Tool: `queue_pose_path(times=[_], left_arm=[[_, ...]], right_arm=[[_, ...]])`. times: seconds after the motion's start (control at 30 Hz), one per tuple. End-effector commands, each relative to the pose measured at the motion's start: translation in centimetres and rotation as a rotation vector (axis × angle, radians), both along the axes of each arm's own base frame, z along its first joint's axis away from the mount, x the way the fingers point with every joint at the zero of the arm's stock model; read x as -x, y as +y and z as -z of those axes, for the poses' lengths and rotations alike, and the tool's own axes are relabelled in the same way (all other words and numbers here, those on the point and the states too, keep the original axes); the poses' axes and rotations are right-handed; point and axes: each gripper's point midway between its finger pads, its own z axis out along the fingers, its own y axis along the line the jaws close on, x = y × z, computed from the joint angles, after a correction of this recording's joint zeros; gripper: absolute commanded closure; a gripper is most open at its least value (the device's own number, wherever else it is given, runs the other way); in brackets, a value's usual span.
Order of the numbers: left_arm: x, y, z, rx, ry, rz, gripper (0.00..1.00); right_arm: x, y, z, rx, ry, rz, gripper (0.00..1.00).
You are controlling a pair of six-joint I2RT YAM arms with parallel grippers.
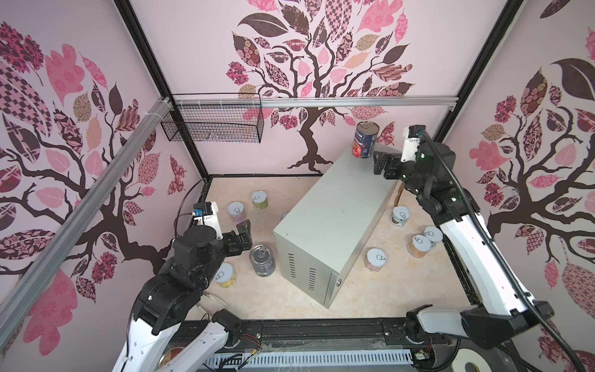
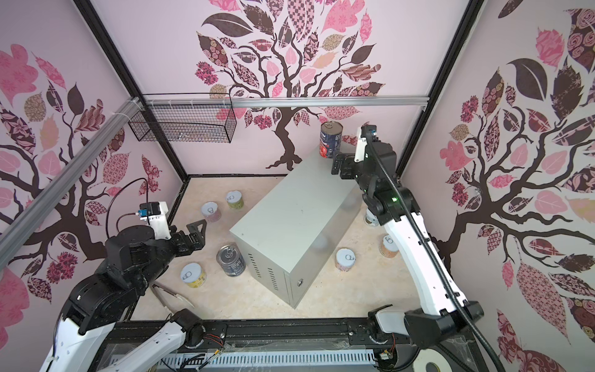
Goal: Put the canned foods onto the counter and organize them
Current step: 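Release the tomato can and draw the right gripper back toward the cans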
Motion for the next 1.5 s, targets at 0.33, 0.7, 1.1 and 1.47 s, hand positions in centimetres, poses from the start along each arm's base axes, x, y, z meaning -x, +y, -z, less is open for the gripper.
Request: queue_pose_path(times=[0.33,0.7,1.1,1.47], left_arm=[[-0.7,-0.4,10.6,-0.068,0.244,-0.038,0.02],[-2.9,-1.6,15.7,-0.085,0.335,-0.051,0.02],[-3.1,-2.3,21.6,-0.062,0.446,-0.085,0.02],[-4.0,-4.3,22.5,-0.046,0.486,-0.064,0.02]], right_arm=[[10.4,-2.7,8.5,-0.222,0.103,0.015,0.00],[14.6,-6.2,18.9,-0.342,0.188,0.199,0.00],[14.8,-3.8,27.9,-0.386,0.367,0.174,0.00],[15.4,-1.0,29.5,-0.289,0.415,0.092,0.00]])
